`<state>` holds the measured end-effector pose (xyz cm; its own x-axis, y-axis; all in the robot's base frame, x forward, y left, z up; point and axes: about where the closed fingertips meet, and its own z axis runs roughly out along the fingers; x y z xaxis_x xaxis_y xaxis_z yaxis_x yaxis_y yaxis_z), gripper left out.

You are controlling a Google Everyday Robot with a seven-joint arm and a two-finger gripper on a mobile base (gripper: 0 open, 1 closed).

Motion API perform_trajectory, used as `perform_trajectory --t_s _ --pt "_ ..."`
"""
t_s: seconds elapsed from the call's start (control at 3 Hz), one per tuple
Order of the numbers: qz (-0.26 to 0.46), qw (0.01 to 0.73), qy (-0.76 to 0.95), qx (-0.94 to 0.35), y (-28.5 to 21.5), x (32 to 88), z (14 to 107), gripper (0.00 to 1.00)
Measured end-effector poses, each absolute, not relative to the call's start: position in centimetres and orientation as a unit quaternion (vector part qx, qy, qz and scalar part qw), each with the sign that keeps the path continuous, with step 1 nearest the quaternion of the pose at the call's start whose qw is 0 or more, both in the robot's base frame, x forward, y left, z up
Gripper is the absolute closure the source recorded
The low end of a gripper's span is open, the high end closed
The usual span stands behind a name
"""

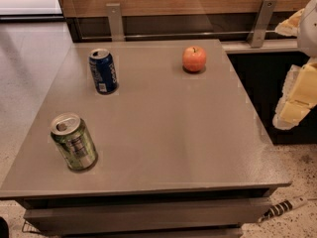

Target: Move apple near green can

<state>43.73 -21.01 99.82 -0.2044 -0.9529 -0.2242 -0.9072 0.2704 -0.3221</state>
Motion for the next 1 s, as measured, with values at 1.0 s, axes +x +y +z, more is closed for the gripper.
perform_trajectory --t_s 1.0 --pt "-0.033 0.243 0.772 -0.586 -23.0 47.3 100.5 0.0"
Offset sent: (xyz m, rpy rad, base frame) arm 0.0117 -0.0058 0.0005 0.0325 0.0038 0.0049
